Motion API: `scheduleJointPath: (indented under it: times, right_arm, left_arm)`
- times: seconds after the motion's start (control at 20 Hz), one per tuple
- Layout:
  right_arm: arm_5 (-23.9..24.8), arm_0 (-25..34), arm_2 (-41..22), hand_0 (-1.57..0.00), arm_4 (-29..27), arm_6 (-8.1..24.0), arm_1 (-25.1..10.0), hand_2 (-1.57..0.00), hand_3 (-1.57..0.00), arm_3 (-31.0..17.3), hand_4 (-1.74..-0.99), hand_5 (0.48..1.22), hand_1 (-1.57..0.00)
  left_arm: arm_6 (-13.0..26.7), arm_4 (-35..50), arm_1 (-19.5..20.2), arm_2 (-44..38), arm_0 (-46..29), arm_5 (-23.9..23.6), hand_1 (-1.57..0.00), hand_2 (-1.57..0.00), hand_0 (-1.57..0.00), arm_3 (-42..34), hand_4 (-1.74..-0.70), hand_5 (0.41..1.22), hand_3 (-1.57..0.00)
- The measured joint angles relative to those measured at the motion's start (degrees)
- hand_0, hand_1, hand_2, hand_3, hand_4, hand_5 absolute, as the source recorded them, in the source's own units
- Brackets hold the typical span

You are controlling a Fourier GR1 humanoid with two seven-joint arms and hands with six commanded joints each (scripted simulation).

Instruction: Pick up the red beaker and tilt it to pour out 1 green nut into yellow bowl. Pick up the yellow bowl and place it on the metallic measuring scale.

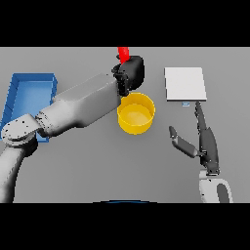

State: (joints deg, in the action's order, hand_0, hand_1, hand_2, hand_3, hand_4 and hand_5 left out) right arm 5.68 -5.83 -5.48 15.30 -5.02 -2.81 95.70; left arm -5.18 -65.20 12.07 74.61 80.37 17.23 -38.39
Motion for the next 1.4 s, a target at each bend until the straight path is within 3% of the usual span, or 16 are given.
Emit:
scheduleJointPath:
  times: [0.1,0.15,0.25,0.35,0.5,0.75,0.9,1.05,1.25,1.4]
  right_arm:
    - [0.2,0.1,-0.3,0.00,0.1,-0.5,0.5,0.00,0.00,0.2,-1.203,0.592,0.00]
    - [0.4,-0.6,-0.4,0.00,0.3,-1.5,0.6,0.00,0.00,0.2,-1.201,0.592,0.00]
    - [0.1,-0.1,0.2,0.00,-0.3,-1.3,-0.1,0.00,0.00,0.1,-1.186,0.596,0.00]
    - [-0.5,1.3,0.4,0.00,-1.5,-0.1,0.3,0.00,0.00,-0.1,-1.181,0.593,0.00]
    - [-2.0,0.5,0.3,0.00,-3.4,-1.2,0.7,0.00,0.00,0.0,-1.193,0.597,0.00]
    - [-2.3,1.5,0.9,0.00,-4.1,-1.0,0.2,0.00,0.00,-0.9,-1.224,0.592,0.00]
    - [-2.4,1.6,1.0,0.00,-3.9,-2.7,-0.3,0.00,0.00,-1.5,-1.220,0.587,0.00]
    - [-3.1,1.9,1.1,0.00,-4.3,-3.5,-0.9,0.00,0.00,-1.9,-1.223,0.591,0.00]
    - [-3.4,1.7,0.8,0.00,-3.7,-3.5,-1.6,0.00,0.00,-2.3,-1.212,0.610,0.00]
    - [-3.4,2.2,0.9,0.00,-3.0,-3.6,-2.6,0.00,0.00,-2.6,-1.212,0.641,0.00]
  left_arm:
    - [-1.0,1.3,1.7,-1.3,2.7,-0.9,-1.57,-1.57,-1.57,0.8,-1.73,1.221,-1.49]
    - [-0.7,1.9,2.3,-2.4,4.5,-1.9,-1.57,-1.40,-1.57,2.0,-1.68,1.221,-1.51]
    - [-1.3,3.6,4.2,-4.7,8.0,-3.5,-1.57,-1.46,-1.57,3.9,-1.70,1.221,-1.04]
    - [-2.1,5.9,5.2,-7.2,11.4,-5.0,-1.57,-1.50,-1.57,7.1,-1.70,1.221,-1.23]
    - [0.3,10.9,7.0,-12.7,14.8,-4.9,-1.57,-1.53,-1.57,13.1,-1.72,1.221,-1.40]
    - [8.6,26.9,12.2,-27.4,13.1,-7.8,-1.57,-1.56,-1.57,22.5,-1.73,1.221,-1.37]
    - [8.5,36.7,16.6,-34.4,8.9,-12.8,-1.57,-1.56,-1.57,24.1,-1.74,1.221,-1.41]
    - [9.6,45.0,20.8,-39.4,3.6,-16.4,-1.57,-1.57,-1.57,22.2,-1.74,1.221,-1.41]
    - [17.0,54.9,25.5,-44.2,-7.2,-24.6,-1.57,-1.57,-1.57,13.7,-1.74,1.221,-1.45]
    - [24.9,60.7,28.9,-45.6,-17.6,-30.4,-1.57,-1.57,-1.57,3.0,-1.74,1.221,-1.46]
